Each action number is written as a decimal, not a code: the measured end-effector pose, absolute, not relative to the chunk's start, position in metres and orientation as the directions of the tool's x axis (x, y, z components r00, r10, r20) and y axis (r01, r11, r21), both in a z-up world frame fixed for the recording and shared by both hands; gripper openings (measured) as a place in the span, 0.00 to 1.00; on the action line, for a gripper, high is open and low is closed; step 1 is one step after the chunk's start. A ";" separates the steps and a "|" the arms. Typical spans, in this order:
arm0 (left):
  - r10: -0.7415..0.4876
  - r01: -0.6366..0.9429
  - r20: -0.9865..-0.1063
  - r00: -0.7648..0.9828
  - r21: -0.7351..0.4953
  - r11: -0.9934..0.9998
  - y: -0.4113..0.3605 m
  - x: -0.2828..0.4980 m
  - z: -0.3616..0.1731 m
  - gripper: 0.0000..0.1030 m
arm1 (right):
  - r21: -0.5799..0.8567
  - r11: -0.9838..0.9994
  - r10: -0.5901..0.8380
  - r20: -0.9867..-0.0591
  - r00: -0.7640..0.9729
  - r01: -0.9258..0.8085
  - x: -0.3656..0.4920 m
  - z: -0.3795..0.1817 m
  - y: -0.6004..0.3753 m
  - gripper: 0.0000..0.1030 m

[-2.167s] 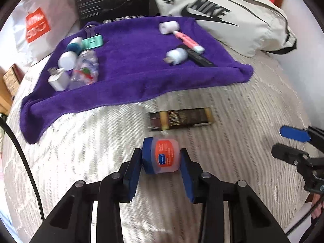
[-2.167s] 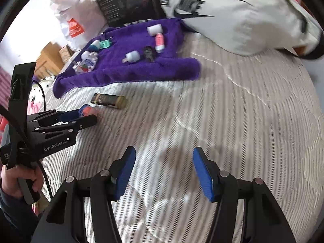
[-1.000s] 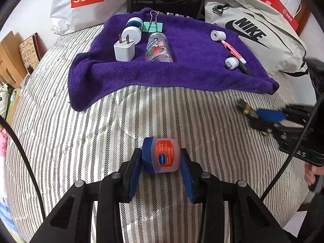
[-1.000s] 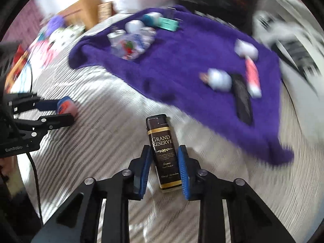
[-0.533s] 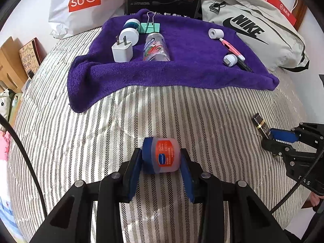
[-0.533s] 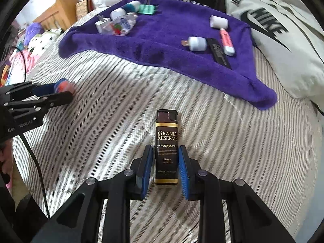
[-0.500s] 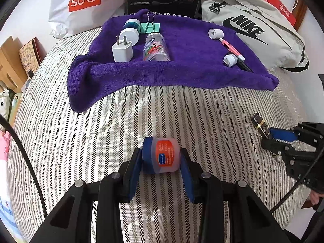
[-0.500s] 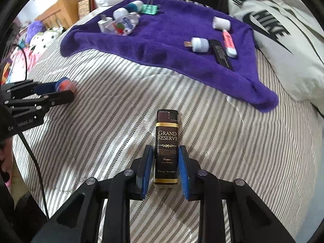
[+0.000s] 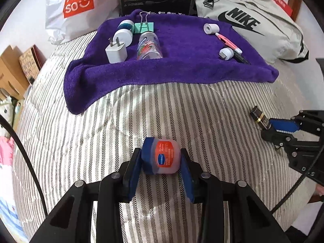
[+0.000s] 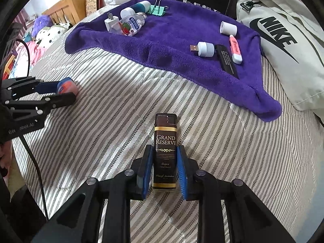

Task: Organize rigid objects
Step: 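Carry the Vaseline jar and Grand Reserve tube onto the purple towel and open both tools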

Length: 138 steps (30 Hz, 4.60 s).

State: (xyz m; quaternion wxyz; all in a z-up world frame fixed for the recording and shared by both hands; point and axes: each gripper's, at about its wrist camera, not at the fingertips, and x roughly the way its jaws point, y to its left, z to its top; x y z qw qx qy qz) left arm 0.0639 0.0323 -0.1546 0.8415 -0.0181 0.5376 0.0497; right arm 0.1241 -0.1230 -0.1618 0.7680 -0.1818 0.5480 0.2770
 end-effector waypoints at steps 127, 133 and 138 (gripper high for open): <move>0.007 -0.095 -0.879 0.477 -0.044 0.995 0.087 0.136 -0.090 0.81 | 0.067 0.869 0.285 -0.878 0.385 -0.491 0.245 -0.095 -0.096 0.75; 0.014 -0.068 -0.845 0.534 -0.027 0.997 0.064 0.111 -0.070 0.97 | 0.051 0.912 0.238 -0.875 0.422 -0.407 0.209 -0.081 -0.125 0.91; 0.022 -0.077 -0.827 0.562 -0.026 0.997 0.052 0.097 -0.064 1.00 | 0.045 0.930 0.214 -0.873 0.438 -0.364 0.182 -0.079 -0.141 1.00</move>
